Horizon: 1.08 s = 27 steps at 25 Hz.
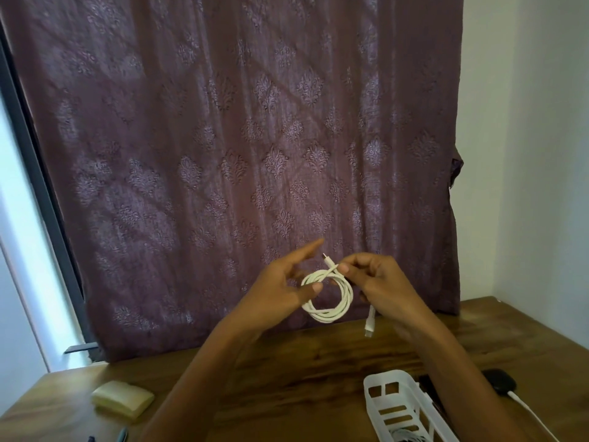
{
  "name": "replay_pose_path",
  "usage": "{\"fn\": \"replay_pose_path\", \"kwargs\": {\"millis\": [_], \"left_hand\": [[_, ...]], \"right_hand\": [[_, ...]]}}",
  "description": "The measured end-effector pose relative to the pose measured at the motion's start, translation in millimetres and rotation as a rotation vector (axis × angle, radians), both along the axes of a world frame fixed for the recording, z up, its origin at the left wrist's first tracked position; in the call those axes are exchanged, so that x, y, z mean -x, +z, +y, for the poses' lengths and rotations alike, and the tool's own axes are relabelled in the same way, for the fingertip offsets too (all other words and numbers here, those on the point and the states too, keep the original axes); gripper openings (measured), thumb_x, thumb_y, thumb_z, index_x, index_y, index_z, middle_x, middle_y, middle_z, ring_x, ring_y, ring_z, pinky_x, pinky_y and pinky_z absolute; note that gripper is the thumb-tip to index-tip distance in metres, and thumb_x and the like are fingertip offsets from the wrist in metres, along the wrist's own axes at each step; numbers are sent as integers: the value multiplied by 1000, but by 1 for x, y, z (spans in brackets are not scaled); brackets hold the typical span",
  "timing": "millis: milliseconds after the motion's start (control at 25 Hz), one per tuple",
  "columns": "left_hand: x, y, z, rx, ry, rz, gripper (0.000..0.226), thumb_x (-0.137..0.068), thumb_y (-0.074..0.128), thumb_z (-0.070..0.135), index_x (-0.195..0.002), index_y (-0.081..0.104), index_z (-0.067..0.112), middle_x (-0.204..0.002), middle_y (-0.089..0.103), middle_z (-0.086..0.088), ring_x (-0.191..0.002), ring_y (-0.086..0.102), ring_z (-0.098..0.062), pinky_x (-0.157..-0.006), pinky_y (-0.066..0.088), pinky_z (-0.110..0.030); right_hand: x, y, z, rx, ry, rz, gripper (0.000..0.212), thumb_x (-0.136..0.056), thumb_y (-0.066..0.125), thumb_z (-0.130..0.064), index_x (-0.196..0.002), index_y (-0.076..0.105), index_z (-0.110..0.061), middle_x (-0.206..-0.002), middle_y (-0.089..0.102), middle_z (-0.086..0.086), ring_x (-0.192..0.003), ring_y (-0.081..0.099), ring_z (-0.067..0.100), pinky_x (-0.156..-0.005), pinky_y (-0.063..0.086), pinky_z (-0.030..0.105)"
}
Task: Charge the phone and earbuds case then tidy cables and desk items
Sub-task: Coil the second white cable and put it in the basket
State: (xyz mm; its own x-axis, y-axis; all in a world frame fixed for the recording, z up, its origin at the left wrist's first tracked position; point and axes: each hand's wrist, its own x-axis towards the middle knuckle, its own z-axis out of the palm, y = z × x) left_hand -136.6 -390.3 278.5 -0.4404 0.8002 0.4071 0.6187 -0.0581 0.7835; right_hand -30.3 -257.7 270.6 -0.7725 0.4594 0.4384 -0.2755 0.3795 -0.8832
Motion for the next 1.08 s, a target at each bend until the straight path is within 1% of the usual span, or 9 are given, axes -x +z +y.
{"fn": "replay_pose_path", "kwargs": {"millis": [120, 240, 320, 440, 640, 800, 920, 1000, 1080], "left_hand": [[0, 2, 2, -71, 24, -99, 40, -82, 63, 1, -111, 61, 30, -108, 69, 0, -97, 66, -14, -78, 55, -25], [-2, -2, 5, -160, 147, -153, 26, -78, 66, -1, -99, 67, 14, -93, 72, -7, -84, 69, -16, -71, 57, -27], [-5, -5, 7, -226, 200, -210, 25, -78, 66, -3, -102, 65, 2, -87, 71, -9, -76, 70, -16, -68, 57, -26], [-13, -7, 9, -343, 214, -352, 17, -80, 63, -4, -95, 65, 3, -80, 71, -8, -63, 68, -9, -57, 53, -16], [-20, -12, 14, -425, 281, -385, 16, -81, 63, -2, -85, 64, 13, -83, 71, -7, -71, 68, -12, -58, 54, -17], [-20, -15, 17, -454, 303, -419, 14, -82, 61, -2, -92, 63, 8, -82, 70, -6, -64, 68, -8, -55, 54, -18], [-17, -21, 19, -419, 358, -398, 18, -83, 60, -2, -87, 62, 16, -84, 70, -4, -75, 67, -16, -61, 55, -26], [-14, -26, 21, -418, 361, -406, 21, -84, 58, -4, -84, 61, 18, -83, 69, -4, -75, 66, -18, -68, 55, -30], [-13, -29, 23, -429, 349, -400, 25, -84, 56, -6, -83, 60, 18, -79, 68, -3, -67, 64, -12, -60, 54, -23]], "right_hand": [[0, 3, 2, -54, 62, 3, 17, -90, 53, -7, -82, 67, -11, -61, 67, -10, -58, 59, -3, -56, 44, 9], [4, -3, 2, 14, 51, 54, 13, -90, 53, -8, -89, 63, -17, -78, 70, -1, -74, 66, 13, -69, 51, 19], [6, -9, 1, -38, -100, 126, 7, -88, 58, -11, -85, 60, -17, -75, 69, -4, -72, 66, 20, -65, 52, 24], [7, -17, -1, -102, -251, 161, 14, -85, 62, -8, -78, 67, -20, -76, 69, -3, -70, 65, 9, -64, 52, 16], [8, -16, -16, 544, 10, 118, 28, -93, 44, -12, -80, 69, -6, -76, 70, 11, -70, 65, 21, -66, 54, 31], [7, -23, -18, 512, 59, 110, 15, -85, 60, -13, -94, 67, -3, -78, 72, 6, -72, 68, 16, -69, 55, 28], [8, -29, -21, 582, 115, 91, 14, -87, 57, -8, -97, 66, -3, -82, 73, 8, -73, 69, 14, -66, 57, 23], [10, -32, -24, 690, 185, 99, 17, -89, 53, -6, -101, 64, -1, -86, 72, 11, -76, 69, 16, -71, 58, 27], [13, -35, -26, 802, 216, 136, 24, -88, 53, -1, -111, 57, 3, -90, 69, 16, -78, 67, 22, -79, 55, 35]]}}
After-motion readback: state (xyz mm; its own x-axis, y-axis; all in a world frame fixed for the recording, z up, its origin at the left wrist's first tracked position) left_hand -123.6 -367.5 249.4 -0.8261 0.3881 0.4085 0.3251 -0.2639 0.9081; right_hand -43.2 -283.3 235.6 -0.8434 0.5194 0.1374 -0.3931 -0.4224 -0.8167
